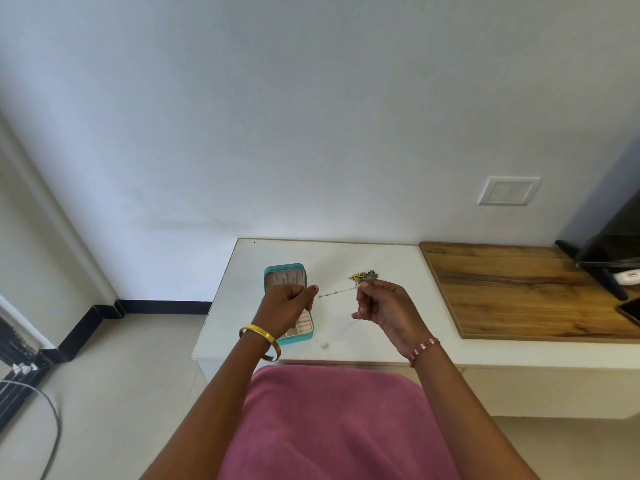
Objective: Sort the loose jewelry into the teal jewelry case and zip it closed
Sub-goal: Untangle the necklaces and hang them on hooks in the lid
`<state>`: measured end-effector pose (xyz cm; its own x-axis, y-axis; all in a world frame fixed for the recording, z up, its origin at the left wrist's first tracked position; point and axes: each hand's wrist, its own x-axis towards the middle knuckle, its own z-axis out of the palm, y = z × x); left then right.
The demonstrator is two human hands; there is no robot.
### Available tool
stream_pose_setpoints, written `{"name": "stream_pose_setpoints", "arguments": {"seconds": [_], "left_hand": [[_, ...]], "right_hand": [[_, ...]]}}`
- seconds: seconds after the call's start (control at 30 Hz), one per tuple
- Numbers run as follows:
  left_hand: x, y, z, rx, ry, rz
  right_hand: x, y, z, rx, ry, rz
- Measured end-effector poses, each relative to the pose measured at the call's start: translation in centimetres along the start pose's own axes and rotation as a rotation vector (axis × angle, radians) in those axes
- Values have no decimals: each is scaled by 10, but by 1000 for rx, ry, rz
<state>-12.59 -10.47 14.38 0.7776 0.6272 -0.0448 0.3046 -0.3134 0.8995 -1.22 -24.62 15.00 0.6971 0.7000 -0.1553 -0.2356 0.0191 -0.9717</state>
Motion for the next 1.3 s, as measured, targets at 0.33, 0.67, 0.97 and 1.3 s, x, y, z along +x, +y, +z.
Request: {"name": "stream_pose_setpoints", "arguments": {"seconds": [0.33, 0.67, 0.97, 1.3], "left_hand": [[-1, 8, 7, -130, 24, 4], [-3, 0, 5, -171, -13, -38], [-9, -2, 14, -329, -7, -24], [-20, 0, 28, -564, -74, 25]], "right_hand": [[-5, -3, -8, -144, -197, 179], [-6, 7, -15, 143, -239, 169], [-3, -3, -7, 529, -319, 14], [-11, -14, 6, 638, -378, -71]]}}
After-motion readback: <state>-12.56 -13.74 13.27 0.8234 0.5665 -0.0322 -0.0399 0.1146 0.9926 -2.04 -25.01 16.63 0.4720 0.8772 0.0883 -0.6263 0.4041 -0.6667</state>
